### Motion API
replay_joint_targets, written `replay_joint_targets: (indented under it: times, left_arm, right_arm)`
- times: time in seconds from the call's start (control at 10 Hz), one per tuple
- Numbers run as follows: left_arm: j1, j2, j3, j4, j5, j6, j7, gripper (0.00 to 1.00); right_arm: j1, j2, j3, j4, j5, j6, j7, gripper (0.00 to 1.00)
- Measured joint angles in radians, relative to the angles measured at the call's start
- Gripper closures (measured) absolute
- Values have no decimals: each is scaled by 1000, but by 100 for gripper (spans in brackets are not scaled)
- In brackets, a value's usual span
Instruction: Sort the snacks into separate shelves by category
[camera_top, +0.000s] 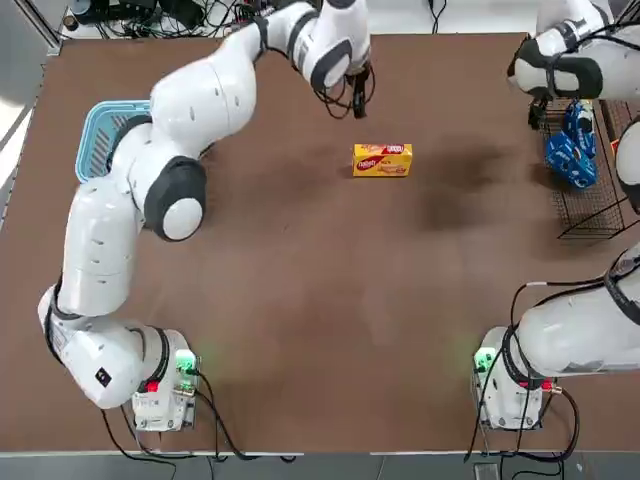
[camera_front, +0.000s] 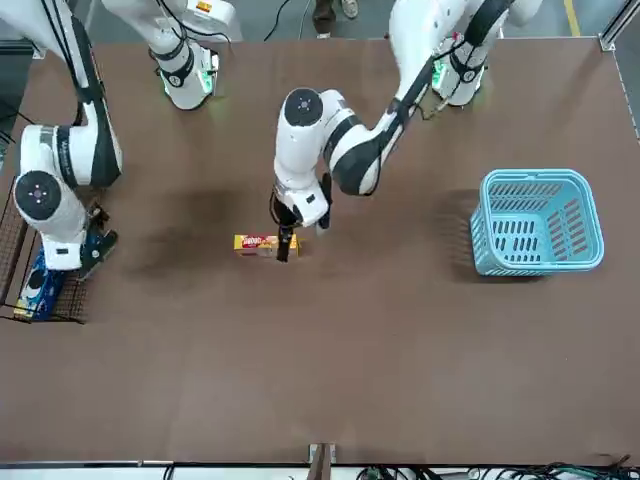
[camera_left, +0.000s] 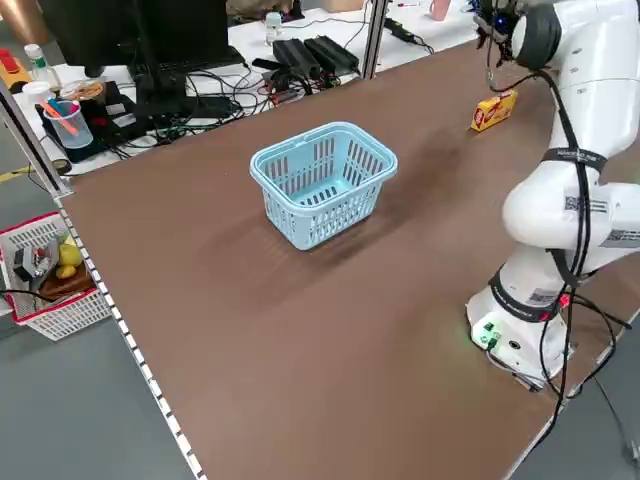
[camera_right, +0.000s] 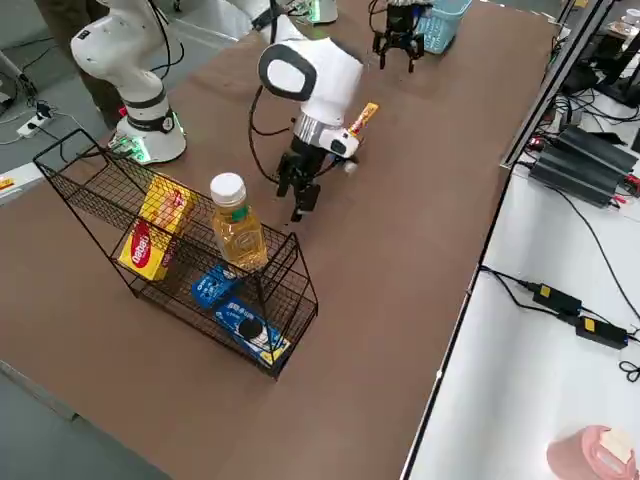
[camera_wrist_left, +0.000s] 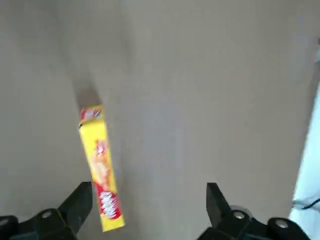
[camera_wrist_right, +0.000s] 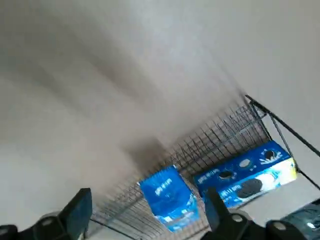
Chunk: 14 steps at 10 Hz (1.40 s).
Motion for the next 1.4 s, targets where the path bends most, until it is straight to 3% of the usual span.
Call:
replay_joint_targets:
  times: [0.3, 0.5, 0.7, 0.9, 1.2, 1.4]
  left_arm:
    - [129, -71, 6, -17, 49, -229, 99, 0]
    - [216, -117, 5, -25, 57, -349, 266, 0]
    - [307, -182, -4, -66, 57, -386, 383, 0]
    - [408, -255, -23, -134, 38, -398, 538, 0]
    - [586, -408, -25, -256, -74, -447, 886, 0]
    - [733, -500, -25, -307, -133, -527, 1201, 0]
  right_arm:
    - [28, 0, 0, 4, 237, -9, 149, 0]
    - [50, -3, 0, 8, 380, -15, 238, 0]
    - [65, -21, 1, 13, 456, -16, 375, 0]
    - [88, -32, 3, 14, 604, -23, 638, 0]
    - [132, -34, 9, 8, 745, -18, 1085, 0]
    - [134, -33, 6, -4, 898, -16, 1227, 0]
